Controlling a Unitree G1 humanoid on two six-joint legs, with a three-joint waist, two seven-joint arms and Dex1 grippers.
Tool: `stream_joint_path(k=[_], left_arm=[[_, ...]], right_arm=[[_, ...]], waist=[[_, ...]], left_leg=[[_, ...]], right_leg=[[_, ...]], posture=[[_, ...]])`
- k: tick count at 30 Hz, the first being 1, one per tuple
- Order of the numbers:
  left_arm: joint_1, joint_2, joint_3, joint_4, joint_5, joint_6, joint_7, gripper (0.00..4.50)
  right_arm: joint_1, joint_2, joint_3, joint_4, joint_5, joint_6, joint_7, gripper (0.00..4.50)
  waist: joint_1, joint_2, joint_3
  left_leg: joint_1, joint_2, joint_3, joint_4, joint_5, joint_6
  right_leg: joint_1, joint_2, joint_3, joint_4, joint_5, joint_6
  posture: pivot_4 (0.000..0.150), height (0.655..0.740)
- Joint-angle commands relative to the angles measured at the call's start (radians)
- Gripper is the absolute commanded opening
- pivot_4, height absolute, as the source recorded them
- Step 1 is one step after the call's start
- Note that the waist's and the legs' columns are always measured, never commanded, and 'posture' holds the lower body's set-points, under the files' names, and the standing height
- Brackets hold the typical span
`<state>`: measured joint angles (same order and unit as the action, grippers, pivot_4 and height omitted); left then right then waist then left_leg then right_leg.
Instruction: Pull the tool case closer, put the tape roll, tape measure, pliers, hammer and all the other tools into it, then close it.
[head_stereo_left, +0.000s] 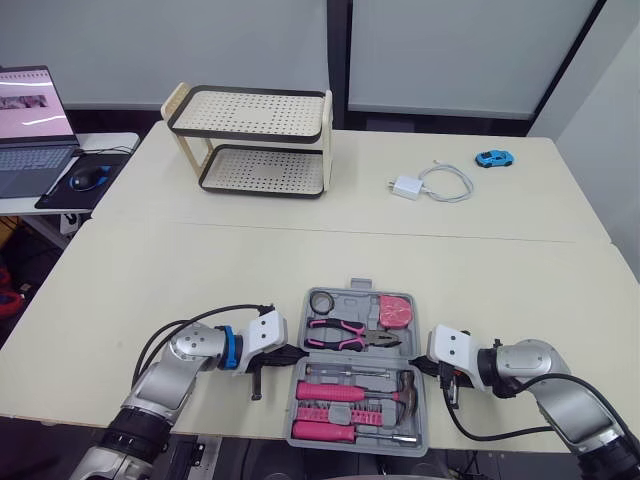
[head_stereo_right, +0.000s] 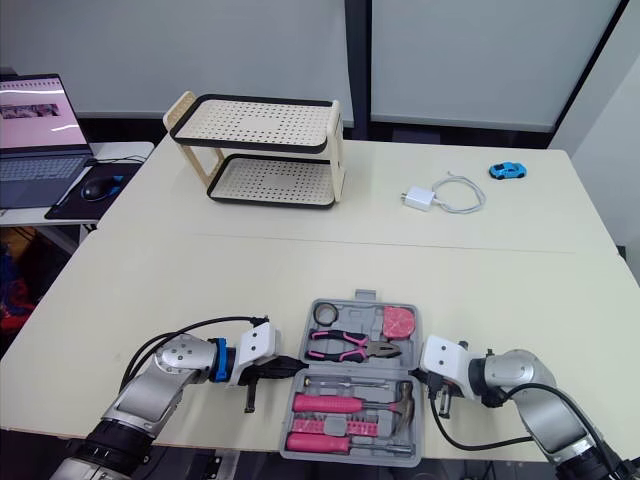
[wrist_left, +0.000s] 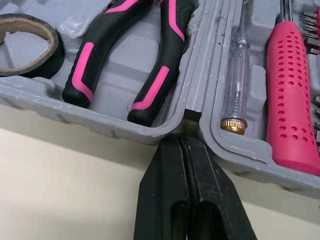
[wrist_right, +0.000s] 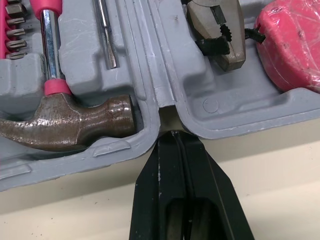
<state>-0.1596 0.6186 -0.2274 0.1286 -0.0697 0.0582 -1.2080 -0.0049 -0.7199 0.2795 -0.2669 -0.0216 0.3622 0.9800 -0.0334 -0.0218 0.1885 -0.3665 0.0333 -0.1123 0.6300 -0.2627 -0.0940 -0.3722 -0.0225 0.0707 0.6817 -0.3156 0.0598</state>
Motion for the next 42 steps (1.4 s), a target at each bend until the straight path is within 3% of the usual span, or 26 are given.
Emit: stream_joint_path(k=[1, 42], left_arm=[[0.006, -0.008, -0.014, -0.037, -0.019, -0.022, -0.002, 0.02], [-0.017, -0.003, 0.0, 0.011, -0.021, -0.037, 0.014, 0.02]], right_arm=[[-0.014, 0.025, 0.035, -0.036, 0.015, -0.012, 0.005, 0.0], [-0.019, 0.016, -0.003, -0.023, 0.018, -0.002, -0.005, 0.0]], waist=[[-0.001, 0.0, 0.0], [-0.002, 0.0, 0.0]], left_leg=[[0.0, 0.0, 0.0, 0.0, 0.0, 0.0], [0.001, 0.0, 0.0, 0.0, 0.0, 0.0]], right_leg=[[0.0, 0.0, 0.0, 0.0, 0.0, 0.0], [0.001, 0.0, 0.0, 0.0, 0.0, 0.0]], posture=[[0.15, 0.735], [0.15, 0.735]])
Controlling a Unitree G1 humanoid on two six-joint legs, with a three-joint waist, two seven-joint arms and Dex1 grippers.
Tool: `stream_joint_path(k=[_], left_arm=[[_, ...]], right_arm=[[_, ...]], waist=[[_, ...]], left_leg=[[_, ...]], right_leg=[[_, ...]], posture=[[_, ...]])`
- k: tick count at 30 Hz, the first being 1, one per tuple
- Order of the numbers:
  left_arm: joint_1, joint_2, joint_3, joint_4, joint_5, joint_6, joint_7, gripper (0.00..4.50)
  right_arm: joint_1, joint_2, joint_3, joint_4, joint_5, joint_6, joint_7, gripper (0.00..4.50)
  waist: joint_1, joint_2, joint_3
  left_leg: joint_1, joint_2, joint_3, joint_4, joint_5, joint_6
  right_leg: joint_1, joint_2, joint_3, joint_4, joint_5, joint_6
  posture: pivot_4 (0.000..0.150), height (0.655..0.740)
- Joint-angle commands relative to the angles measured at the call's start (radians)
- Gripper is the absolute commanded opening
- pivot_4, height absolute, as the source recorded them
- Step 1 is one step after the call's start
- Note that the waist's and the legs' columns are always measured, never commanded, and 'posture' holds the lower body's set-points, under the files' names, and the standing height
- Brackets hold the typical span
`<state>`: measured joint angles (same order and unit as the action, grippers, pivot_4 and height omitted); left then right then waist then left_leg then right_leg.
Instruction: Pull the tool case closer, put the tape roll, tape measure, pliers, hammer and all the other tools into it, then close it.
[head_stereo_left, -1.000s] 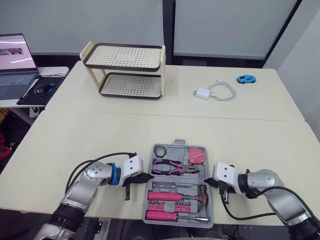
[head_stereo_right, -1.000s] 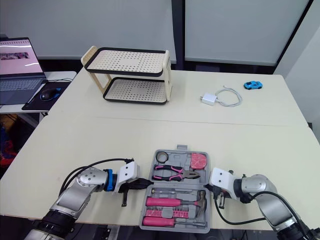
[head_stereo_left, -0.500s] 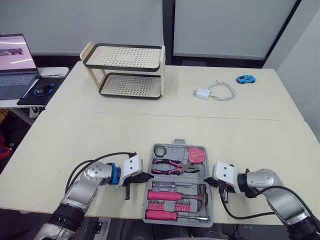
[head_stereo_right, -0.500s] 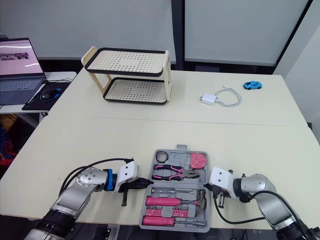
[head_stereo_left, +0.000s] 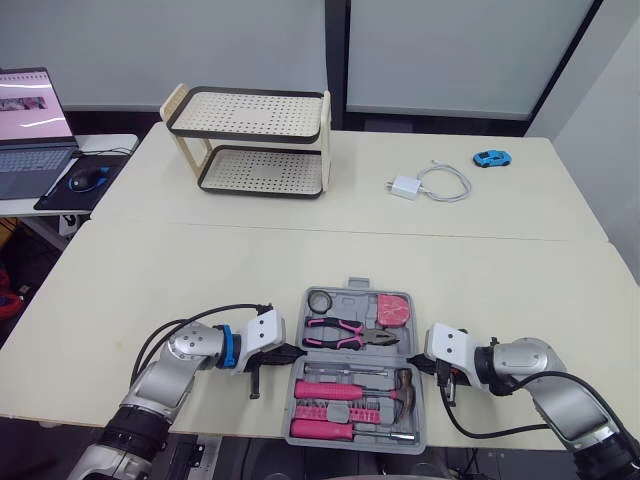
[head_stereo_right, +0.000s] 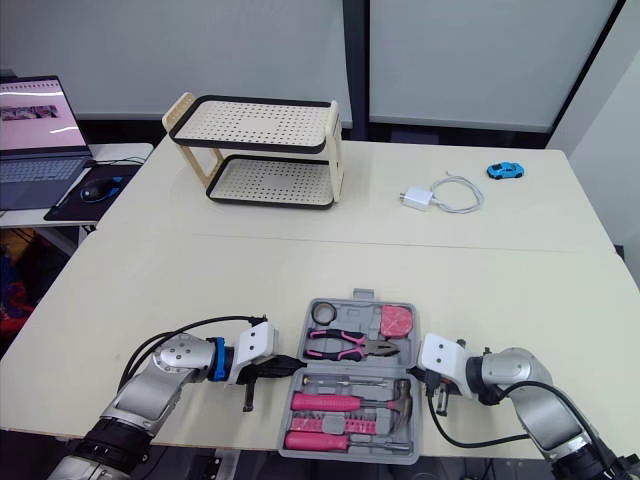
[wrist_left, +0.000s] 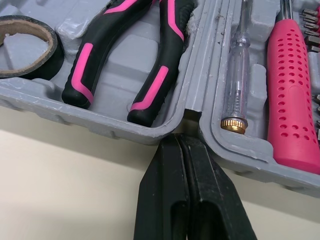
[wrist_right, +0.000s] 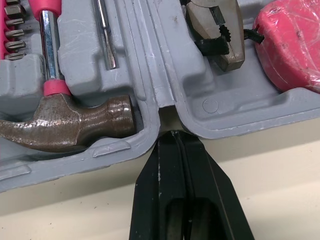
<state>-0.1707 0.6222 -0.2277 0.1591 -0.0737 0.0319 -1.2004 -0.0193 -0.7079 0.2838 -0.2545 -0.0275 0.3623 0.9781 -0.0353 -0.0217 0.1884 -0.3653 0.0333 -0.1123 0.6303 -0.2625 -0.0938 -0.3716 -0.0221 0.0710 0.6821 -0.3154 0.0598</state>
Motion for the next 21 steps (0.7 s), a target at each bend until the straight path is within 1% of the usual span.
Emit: stream_joint_path(k=[1, 7, 12, 14, 16, 21], left_arm=[[-0.006, -0.007, 0.001, -0.018, -0.017, -0.011, 0.007, 0.02], [-0.001, 0.022, 0.037, -0.011, -0.026, -0.006, 0.016, 0.02], [0.025, 0.097, 0.104, 0.036, -0.039, -0.032, 0.017, 0.02], [0.056, 0.131, 0.145, 0.036, -0.064, -0.045, 0.006, 0.02], [0.108, 0.162, 0.19, -0.017, -0.115, -0.027, -0.021, 0.02], [0.328, 0.267, 0.244, -0.344, -0.271, 0.043, -0.138, 0.02]], right_arm=[[-0.003, 0.001, -0.011, -0.037, 0.025, 0.0, -0.002, 0.0], [0.019, -0.039, -0.058, -0.042, 0.041, 0.006, 0.004, 0.0], [0.065, -0.089, -0.13, -0.045, 0.061, -0.019, 0.0, 0.0], [0.094, -0.105, -0.165, -0.058, 0.075, -0.032, -0.005, 0.0], [0.129, -0.111, -0.201, -0.081, 0.089, -0.052, -0.014, 0.0], [0.216, -0.098, -0.276, -0.154, 0.138, -0.056, -0.038, 0.0]], waist=[[0.0, 0.0, 0.0], [0.002, 0.0, 0.0], [0.0, 0.0, 0.0], [-0.001, 0.0, 0.0], [0.0, 0.0, 0.0], [0.003, 0.0, 0.0]], left_leg=[[0.0, 0.0, 0.0, 0.0, 0.0, 0.0], [0.0, 0.0, 0.0, 0.0, 0.0, 0.0], [0.0, 0.0, 0.0, 0.0, 0.0, 0.0], [0.0, 0.0, 0.0, 0.0, 0.0, 0.0], [-0.001, 0.0, 0.001, 0.0, 0.0, 0.0], [-0.002, 0.0, 0.0, -0.001, 0.0, 0.0]], right_leg=[[0.0, 0.0, 0.0, 0.0, 0.0, 0.0], [0.0, 0.0, 0.0, 0.0, 0.0, 0.0], [0.0, 0.0, 0.0, 0.0, 0.0, 0.0], [-0.001, 0.0, 0.0, 0.0, 0.0, 0.0], [0.0, -0.001, 0.0, -0.001, 0.0, 0.0], [-0.001, -0.001, 0.0, -0.001, 0.0, 0.0]], posture=[[0.15, 0.735], [0.15, 0.735], [0.15, 0.735], [0.15, 0.735], [0.15, 0.735], [0.15, 0.735]])
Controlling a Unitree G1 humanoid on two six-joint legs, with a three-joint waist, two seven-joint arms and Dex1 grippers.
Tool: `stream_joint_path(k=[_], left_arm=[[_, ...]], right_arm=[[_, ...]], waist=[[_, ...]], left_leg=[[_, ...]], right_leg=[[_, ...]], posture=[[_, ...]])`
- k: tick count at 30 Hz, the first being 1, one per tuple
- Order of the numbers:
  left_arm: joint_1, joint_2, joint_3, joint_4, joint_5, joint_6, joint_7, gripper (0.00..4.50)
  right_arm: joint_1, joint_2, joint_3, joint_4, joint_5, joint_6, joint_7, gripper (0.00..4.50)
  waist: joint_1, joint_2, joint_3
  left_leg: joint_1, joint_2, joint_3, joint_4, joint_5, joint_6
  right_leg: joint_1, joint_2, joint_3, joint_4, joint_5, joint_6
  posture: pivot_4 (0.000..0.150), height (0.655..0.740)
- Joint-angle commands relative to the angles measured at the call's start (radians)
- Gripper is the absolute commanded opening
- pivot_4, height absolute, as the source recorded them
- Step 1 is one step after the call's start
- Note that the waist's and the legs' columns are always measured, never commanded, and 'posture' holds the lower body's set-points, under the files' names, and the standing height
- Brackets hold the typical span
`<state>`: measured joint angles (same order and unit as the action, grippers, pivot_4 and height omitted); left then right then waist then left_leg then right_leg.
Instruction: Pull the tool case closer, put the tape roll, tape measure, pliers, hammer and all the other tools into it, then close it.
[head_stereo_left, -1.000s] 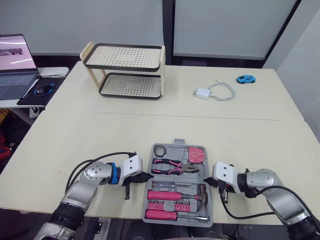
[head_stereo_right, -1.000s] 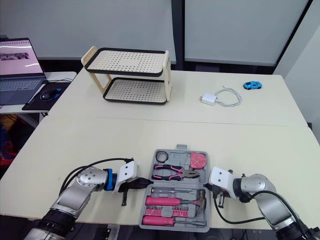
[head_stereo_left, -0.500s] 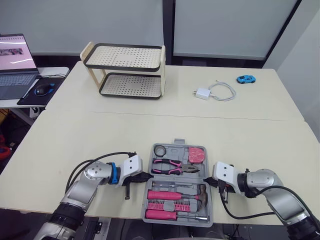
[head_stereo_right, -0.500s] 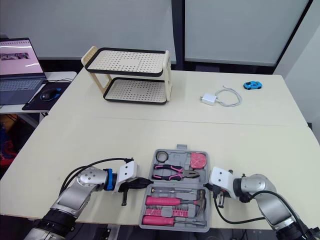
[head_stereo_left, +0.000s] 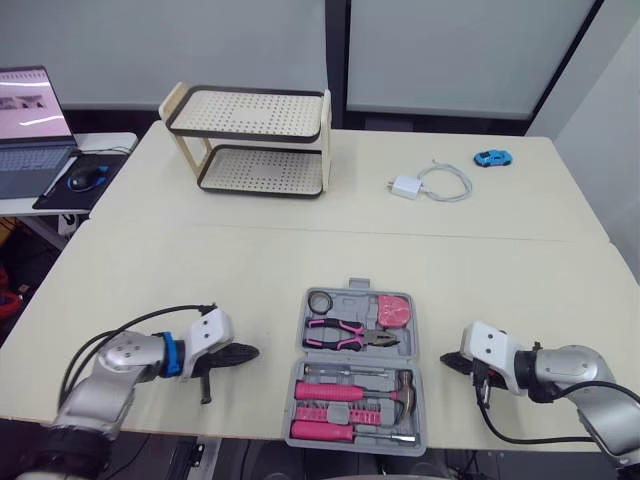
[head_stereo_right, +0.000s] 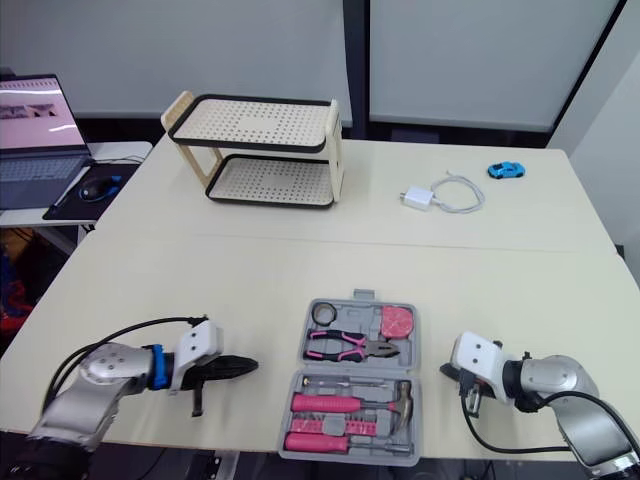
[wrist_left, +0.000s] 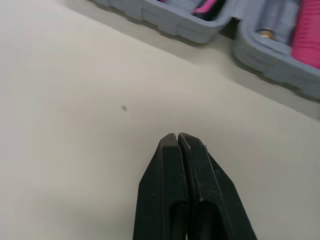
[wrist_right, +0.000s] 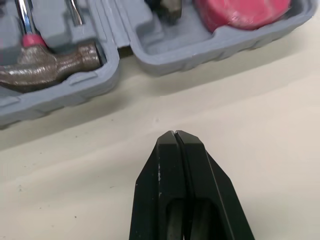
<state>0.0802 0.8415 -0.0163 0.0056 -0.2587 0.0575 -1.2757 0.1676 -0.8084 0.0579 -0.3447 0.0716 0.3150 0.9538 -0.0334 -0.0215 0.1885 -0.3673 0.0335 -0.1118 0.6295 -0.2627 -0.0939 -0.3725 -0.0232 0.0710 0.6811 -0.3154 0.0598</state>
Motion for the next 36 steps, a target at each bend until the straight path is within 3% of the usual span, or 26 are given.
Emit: stream_joint_path(k=[1, 3, 7, 17, 28, 32, 36], left_arm=[[0.117, 0.062, 0.034, -0.26, -0.108, 0.029, -0.073, 0.02], [0.155, 0.071, 0.024, -0.345, -0.128, 0.048, -0.066, 0.02], [0.113, -0.001, -0.093, -0.394, -0.047, 0.04, 0.001, 0.02], [-0.036, -0.146, -0.331, -0.268, 0.114, -0.006, 0.059, 0.02], [-0.115, -0.195, -0.452, -0.111, 0.211, -0.087, 0.056, 0.02], [-0.126, -0.195, -0.469, -0.092, 0.224, -0.092, 0.058, 0.02], [-0.129, -0.188, -0.472, -0.081, 0.22, -0.086, 0.058, 0.0]], right_arm=[[0.044, 0.007, -0.06, -0.08, 0.048, -0.001, -0.021, 0.0], [0.06, 0.013, -0.069, -0.107, 0.051, 0.012, -0.039, 0.0], [0.068, 0.04, -0.06, -0.156, 0.063, 0.07, -0.08, 0.0], [0.06, 0.044, -0.026, -0.192, 0.069, 0.137, -0.108, 0.0], [0.058, 0.028, -0.051, -0.196, 0.083, 0.169, -0.123, 0.0], [0.011, 0.045, -0.083, -0.197, 0.152, 0.307, -0.133, 0.0], [-0.127, 0.116, -0.141, -0.171, 0.299, 0.552, -0.179, 0.73]], waist=[[0.001, 0.0, 0.0], [0.003, 0.0, 0.0], [0.004, 0.003, -0.001], [0.001, 0.002, -0.001], [0.002, 0.002, -0.002], [0.001, 0.003, -0.002], [-0.002, 0.004, -0.003]], left_leg=[[0.001, 0.0, 0.0, 0.0, 0.0, 0.0], [0.001, 0.0, 0.0, 0.0, 0.0, 0.0], [0.002, 0.0, 0.0, 0.001, 0.0, 0.0], [0.002, 0.0, 0.001, 0.001, 0.0, 0.0], [0.002, 0.0, 0.001, 0.001, 0.0, 0.0], [0.002, 0.0, 0.001, 0.001, 0.0, 0.0], [0.003, 0.0, 0.001, 0.001, 0.0, 0.0]], right_leg=[[0.001, 0.0, 0.0, 0.0, 0.0, 0.0], [0.001, 0.0, 0.0, 0.0, 0.0, 0.0], [0.003, 0.0, 0.001, 0.0, -0.001, 0.003], [0.002, 0.001, 0.001, -0.001, 0.0, 0.001], [0.002, 0.001, 0.001, -0.001, 0.0, 0.001], [0.003, 0.001, 0.001, -0.001, 0.0, 0.001], [0.003, 0.001, 0.001, -0.001, 0.0, 0.001]], posture=[[0.15, 0.735], [0.15, 0.735], [0.15, 0.735], [0.15, 0.735], [0.15, 0.735], [0.15, 0.735], [0.15, 0.735]])
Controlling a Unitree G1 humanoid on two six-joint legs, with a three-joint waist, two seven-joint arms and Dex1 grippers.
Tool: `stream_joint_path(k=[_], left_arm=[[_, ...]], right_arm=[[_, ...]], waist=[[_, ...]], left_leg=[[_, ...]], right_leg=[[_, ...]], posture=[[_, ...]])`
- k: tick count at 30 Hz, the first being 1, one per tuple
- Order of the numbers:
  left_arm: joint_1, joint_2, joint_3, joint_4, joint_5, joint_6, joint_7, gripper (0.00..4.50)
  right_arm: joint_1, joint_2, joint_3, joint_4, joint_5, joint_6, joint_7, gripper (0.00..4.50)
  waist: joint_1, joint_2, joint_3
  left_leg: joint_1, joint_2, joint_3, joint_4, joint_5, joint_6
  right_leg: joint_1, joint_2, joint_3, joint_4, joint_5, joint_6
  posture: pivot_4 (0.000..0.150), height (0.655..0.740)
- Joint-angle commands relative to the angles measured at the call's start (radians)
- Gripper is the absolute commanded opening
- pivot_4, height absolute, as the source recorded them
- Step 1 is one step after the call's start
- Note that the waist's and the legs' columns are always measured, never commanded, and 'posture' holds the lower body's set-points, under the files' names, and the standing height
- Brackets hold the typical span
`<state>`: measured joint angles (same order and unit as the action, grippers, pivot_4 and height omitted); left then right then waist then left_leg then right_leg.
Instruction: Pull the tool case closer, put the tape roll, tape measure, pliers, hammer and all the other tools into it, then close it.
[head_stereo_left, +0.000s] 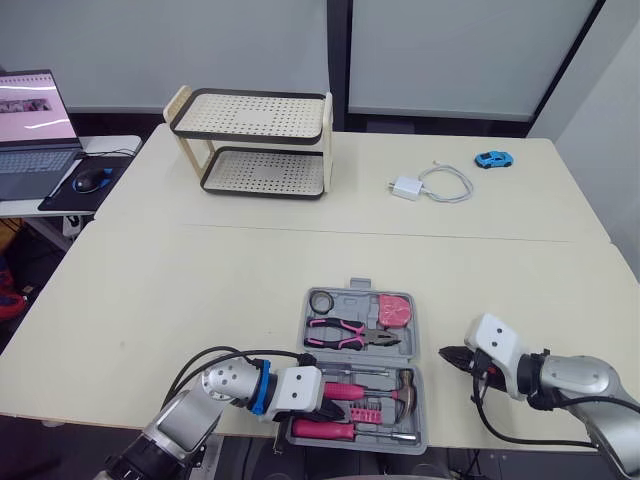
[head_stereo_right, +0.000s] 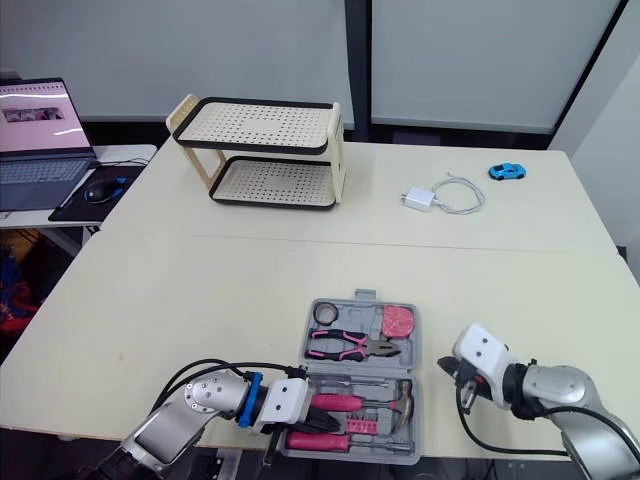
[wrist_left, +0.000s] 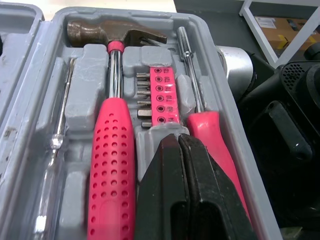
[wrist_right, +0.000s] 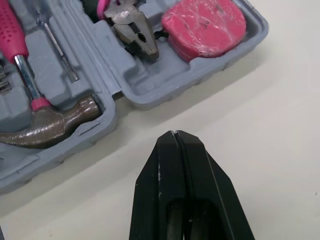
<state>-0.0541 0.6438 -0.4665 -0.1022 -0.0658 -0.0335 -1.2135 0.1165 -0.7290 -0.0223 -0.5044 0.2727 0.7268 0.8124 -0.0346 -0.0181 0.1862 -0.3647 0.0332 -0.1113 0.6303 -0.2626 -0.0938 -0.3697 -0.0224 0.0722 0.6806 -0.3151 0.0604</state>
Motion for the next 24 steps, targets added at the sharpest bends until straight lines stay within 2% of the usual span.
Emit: stream_joint_path(k=[1, 4, 9, 13, 15, 16, 24], left_arm=[[0.006, 0.013, -0.022, 0.031, 0.029, 0.002, -0.008, 0.0], [0.008, 0.021, -0.025, 0.041, 0.03, -0.005, -0.015, 0.0], [0.0, 0.02, -0.029, 0.054, 0.029, -0.008, -0.025, 0.0], [-0.008, 0.019, -0.032, 0.065, 0.031, -0.006, -0.031, 0.0], [-0.01, 0.019, -0.033, 0.065, 0.032, -0.003, -0.032, 0.0], [-0.011, 0.018, -0.034, 0.065, 0.032, -0.002, -0.033, 0.0], [-0.019, 0.023, -0.035, 0.07, 0.032, 0.009, -0.041, 0.0]], right_arm=[[-0.118, 0.057, -0.071, 0.001, 0.124, 0.194, -0.055, 0.96], [-0.253, 0.131, -0.101, 0.055, 0.176, 0.36, -0.135, 1.69], [-0.37, 0.245, -0.122, 0.151, 0.195, 0.484, -0.257, 2.77], [-0.42, 0.351, -0.133, 0.252, 0.159, 0.454, -0.366, 3.7], [-0.428, 0.396, -0.141, 0.295, 0.146, 0.425, -0.404, 4.29], [-0.429, 0.416, -0.147, 0.311, 0.14, 0.408, -0.421, 4.4], [-0.405, 0.473, -0.117, 0.378, 0.148, 0.387, -0.428, 4.4]], waist=[[-0.001, 0.001, -0.001], [0.001, 0.001, -0.001], [0.001, 0.002, -0.001], [0.0, 0.002, -0.002], [-0.001, 0.003, -0.002], [-0.001, 0.003, -0.002], [-0.007, 0.004, -0.003]], left_leg=[[0.0, 0.0, 0.0, 0.0, 0.0, 0.0], [0.0, 0.0, -0.001, 0.0, 0.0, 0.0], [0.0, 0.0, -0.001, -0.001, 0.0, 0.0], [-0.001, 0.0, -0.001, -0.001, 0.0, 0.0], [-0.001, 0.0, 0.0, -0.001, 0.0, 0.0], [-0.001, 0.0, -0.001, -0.001, 0.0, 0.0], [-0.001, 0.0, -0.001, -0.001, 0.0, 0.0]], right_leg=[[0.0, 0.0, 0.0, 0.0, 0.0, 0.0], [0.0, 0.0, 0.0, 0.0, 0.0, 0.0], [-0.001, 0.0, -0.001, 0.0, 0.0, 0.0], [-0.001, 0.0, -0.001, 0.0, 0.0, 0.0], [-0.001, 0.0, 0.0, 0.001, 0.0, 0.0], [-0.001, 0.0, 0.0, 0.001, 0.0, 0.0], [-0.002, 0.0, 0.0, 0.001, 0.0, 0.0]], posture=[[0.15, 0.735], [0.15, 0.735], [0.15, 0.735], [0.15, 0.735], [0.15, 0.735], [0.15, 0.735], [0.15, 0.735]])
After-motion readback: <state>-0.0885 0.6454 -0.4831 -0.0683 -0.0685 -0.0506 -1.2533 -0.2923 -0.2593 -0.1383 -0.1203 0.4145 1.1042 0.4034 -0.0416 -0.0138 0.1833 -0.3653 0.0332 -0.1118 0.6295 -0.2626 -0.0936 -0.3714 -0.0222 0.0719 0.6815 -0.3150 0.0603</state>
